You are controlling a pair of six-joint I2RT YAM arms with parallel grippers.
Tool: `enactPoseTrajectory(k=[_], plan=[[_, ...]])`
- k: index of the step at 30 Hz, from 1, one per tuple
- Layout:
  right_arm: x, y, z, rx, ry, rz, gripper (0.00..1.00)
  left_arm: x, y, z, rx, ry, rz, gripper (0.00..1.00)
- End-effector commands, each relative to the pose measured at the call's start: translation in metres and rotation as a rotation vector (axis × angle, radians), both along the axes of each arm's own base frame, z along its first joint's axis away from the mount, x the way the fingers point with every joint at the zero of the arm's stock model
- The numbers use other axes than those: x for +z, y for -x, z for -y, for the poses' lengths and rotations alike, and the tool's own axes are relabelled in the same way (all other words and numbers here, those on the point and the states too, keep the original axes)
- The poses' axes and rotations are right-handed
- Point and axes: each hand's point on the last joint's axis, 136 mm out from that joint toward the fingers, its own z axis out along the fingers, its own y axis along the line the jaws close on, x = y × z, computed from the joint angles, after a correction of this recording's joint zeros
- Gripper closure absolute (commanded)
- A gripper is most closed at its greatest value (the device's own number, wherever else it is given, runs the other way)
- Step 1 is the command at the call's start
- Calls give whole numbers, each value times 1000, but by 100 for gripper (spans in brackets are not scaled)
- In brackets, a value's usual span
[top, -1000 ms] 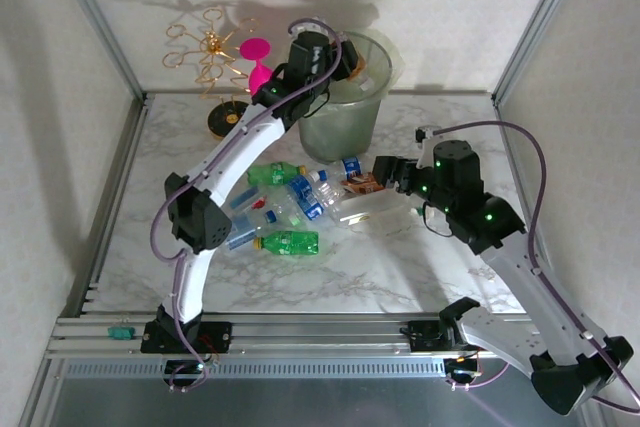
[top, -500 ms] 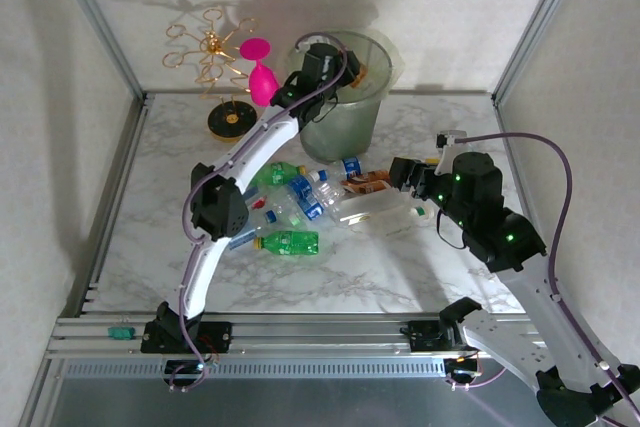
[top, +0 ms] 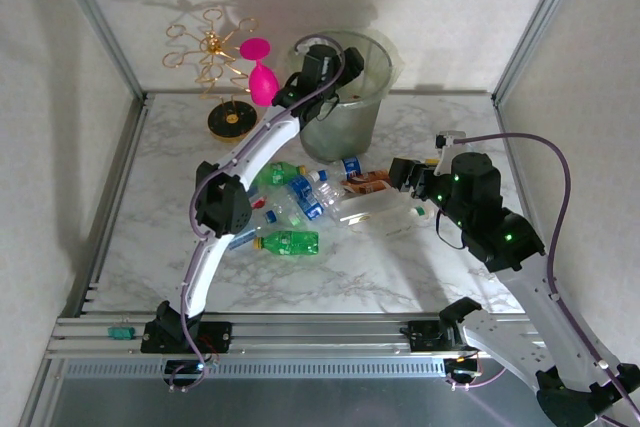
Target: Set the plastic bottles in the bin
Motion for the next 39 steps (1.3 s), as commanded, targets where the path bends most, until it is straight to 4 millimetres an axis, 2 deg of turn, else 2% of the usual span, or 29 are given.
enactPoseTrajectory(k=[1,6,11,16,20,26,29,33,35,39], plan=[[1,-1,1,-3,-3,15,21,30,-2,-10,2,44,50,15],[4,0,-1,9,-12,13,21,48,3,-11,-19,61,72,15],[12,2,-2,13,-19,19,21,67,13,-4,-73,90,96,16],[13,4,-5,35,-27,5,21,96,28,-5,-93,103,132,17],[19,5,-5,41,-29,11,21,124,48,-9,-112,108,159,17],[26,9,-9,69,-38,13,21,153,86,-22,-148,99,160,18],[20,10,-12,87,-36,-3,22,162,111,-32,-154,89,151,19],[7,10,-16,105,-32,-25,23,175,153,-47,-160,107,178,19],[3,11,-20,129,-35,-29,23,178,175,-57,-160,110,186,20],[-7,9,-28,160,-39,-44,24,164,210,-83,-145,76,169,19]])
